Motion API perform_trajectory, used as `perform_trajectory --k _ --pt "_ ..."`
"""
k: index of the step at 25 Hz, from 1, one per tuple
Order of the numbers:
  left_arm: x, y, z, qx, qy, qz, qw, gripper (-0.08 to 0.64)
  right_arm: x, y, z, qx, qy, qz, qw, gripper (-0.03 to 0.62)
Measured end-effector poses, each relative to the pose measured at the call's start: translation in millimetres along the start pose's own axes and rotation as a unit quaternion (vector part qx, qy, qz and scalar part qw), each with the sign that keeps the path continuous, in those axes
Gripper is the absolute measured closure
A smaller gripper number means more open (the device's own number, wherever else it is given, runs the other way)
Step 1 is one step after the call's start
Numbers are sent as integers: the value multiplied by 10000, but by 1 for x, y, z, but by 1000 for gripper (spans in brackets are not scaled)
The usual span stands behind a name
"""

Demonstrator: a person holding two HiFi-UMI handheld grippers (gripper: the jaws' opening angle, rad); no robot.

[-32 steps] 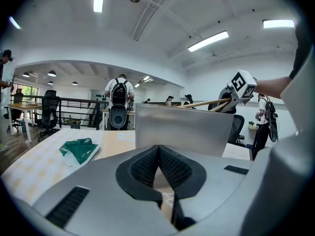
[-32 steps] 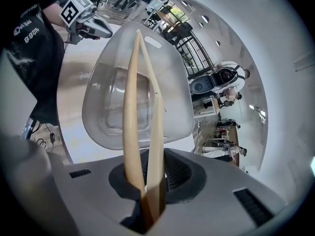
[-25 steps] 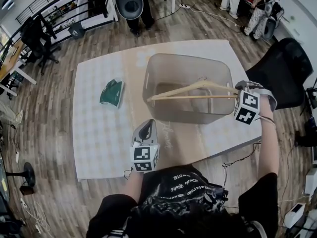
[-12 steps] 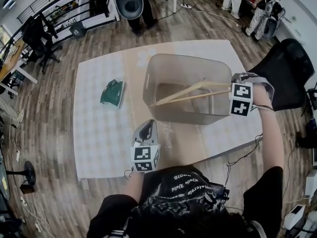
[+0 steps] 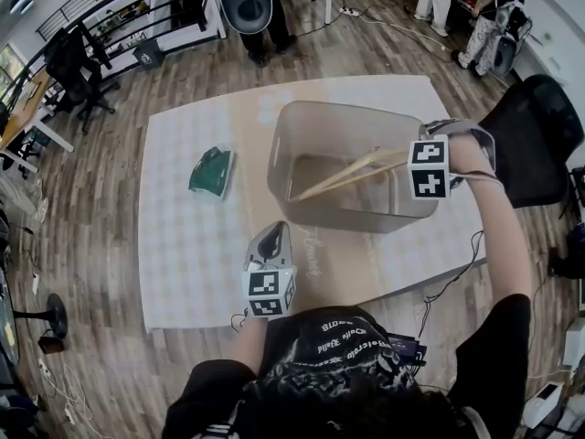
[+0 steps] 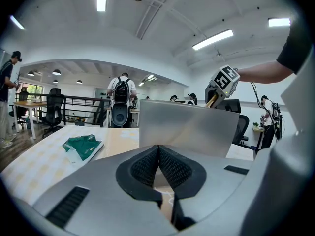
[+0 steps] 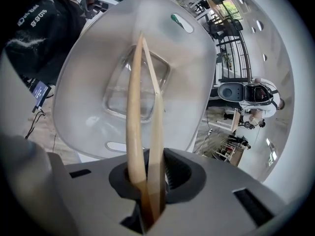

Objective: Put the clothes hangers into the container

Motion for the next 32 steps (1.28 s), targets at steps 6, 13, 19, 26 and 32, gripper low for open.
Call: perform_trajectory --k 6,13,19,26,32 --pt "-8 1 -2 35 177 37 9998 540 4 11 -14 -80 175 311 9993 531" --pt "-11 1 -1 6 206 57 9998 540 0 20 -25 -143 342 559 9977 531" --pt "-14 1 -3 -10 216 53 9998 540 -4 27 -38 -175 464 639 9967 531" --pt "-16 0 -8 -64 167 41 9998 540 -8 30 -47 -207 599 586 9963 531" --pt "-12 3 -9 -33 58 51 10000 540 -10 30 -45 -254 666 450 9964 529"
Point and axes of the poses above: the fingertips, and each gripper's own axes: z backward along the fingers, x to its right, y out of its top, the point moved 3 cm from there along z, backward along the fingers, and after that the axes turned 11 degrees about -y, right-handed, at the moved point
